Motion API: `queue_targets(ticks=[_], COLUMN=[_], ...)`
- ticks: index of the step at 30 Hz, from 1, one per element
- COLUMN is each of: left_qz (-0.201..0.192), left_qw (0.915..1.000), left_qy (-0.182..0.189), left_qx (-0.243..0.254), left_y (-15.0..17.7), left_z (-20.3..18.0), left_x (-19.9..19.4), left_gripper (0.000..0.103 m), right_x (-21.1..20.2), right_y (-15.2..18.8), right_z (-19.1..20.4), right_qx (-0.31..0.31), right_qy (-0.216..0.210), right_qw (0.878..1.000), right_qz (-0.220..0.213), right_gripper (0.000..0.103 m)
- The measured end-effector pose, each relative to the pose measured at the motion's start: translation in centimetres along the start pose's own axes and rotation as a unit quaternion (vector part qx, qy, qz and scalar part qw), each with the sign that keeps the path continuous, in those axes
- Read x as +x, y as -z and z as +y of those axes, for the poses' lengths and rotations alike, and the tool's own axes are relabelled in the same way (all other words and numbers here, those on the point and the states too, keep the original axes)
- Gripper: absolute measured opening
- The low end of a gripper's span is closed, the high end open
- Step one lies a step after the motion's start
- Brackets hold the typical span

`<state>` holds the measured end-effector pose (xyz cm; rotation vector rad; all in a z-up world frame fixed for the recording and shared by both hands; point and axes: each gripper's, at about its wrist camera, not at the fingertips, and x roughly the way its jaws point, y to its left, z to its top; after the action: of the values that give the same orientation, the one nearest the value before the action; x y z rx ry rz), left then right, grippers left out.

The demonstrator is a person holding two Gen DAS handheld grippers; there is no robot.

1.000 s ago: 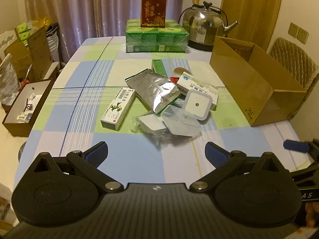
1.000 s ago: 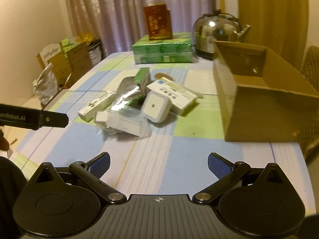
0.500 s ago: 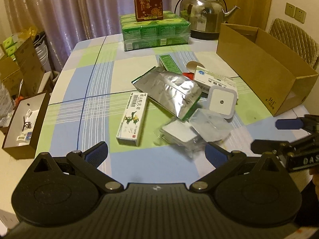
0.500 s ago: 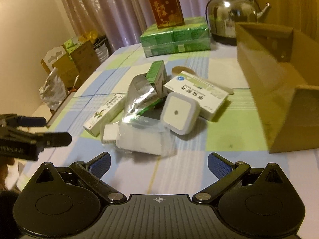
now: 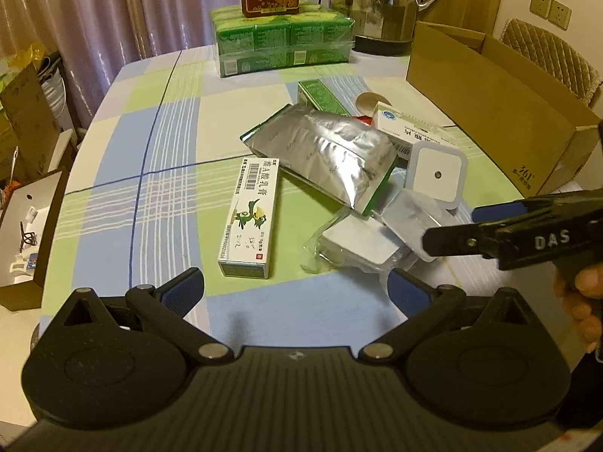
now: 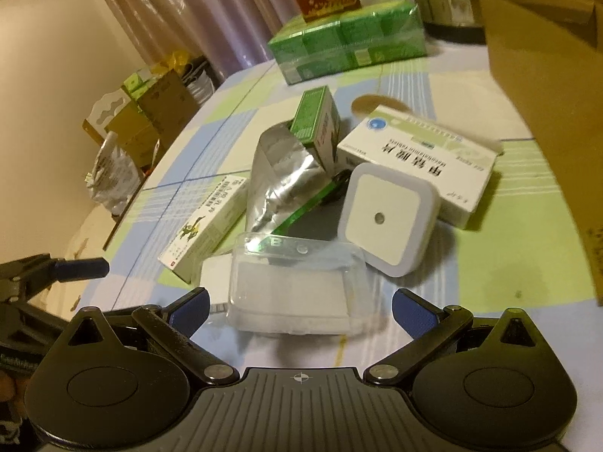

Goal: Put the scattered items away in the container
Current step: 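Grasp the clear plastic box with the right tool while the left tool grasps another clear box, then carry both clear plastic boxes toward the open cardboard box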

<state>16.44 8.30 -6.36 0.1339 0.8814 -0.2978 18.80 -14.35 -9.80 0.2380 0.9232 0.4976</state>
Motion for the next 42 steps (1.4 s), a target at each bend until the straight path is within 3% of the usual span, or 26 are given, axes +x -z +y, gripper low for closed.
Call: queue_targets(ticks=[8, 10, 17, 22, 28, 33, 38, 42], left_qz=[0.004, 0.004, 0.008, 0.01, 0.023, 0.06, 0.066, 0.078], left_qw=[0.9997, 0.9995, 0.997, 0.9912, 0.9805, 0.9758, 0.9755, 0.9758], left_qy=[0.013, 0.016, 0.019, 0.033, 0.048, 0.045, 0.042, 0.053], left_qx=[0.019, 0.026, 0.074, 0.128, 0.189, 0.205, 0.206, 0.197], left_y=[0.0, -0.1, -0.5, -1.2, -2.0, -2.4, -1.9, -1.1], left_z=[-0.3, -0.5, -1.8, -3.3, -5.5, -5.9, -6.3, -7.4], left_x=[0.9, 1.1, 1.8, 2.8, 5.1, 7.6, 7.5, 6.3], left_gripper=[0.102, 0.102, 0.102, 0.102, 0.102, 0.079, 0.065, 0.063], right_x=[1.1, 1.2, -0.3, -2.3, -3.8, -4.6, -5.5, -6.3], right_y=[-0.5, -0.6, -0.4, 0.4, 1.4, 2.2, 2.5, 2.7], right_z=[-0.9, -0.9, -0.2, -0.6, -2.1, -2.7, -3.2, -3.3], right_qx=[0.026, 0.025, -0.014, -0.048, -0.04, -0.034, -0.023, -0.023], right_qy=[-0.016, -0.019, 0.003, 0.035, 0.061, 0.073, 0.078, 0.081], right_qw=[1.0, 0.999, 1.0, 0.998, 0.997, 0.997, 0.997, 0.996], right_qz=[0.007, 0.01, -0.002, -0.007, -0.01, -0.007, -0.01, -0.011], right_gripper=[0.101, 0.086, 0.085, 0.085, 0.085, 0.085, 0.085, 0.085])
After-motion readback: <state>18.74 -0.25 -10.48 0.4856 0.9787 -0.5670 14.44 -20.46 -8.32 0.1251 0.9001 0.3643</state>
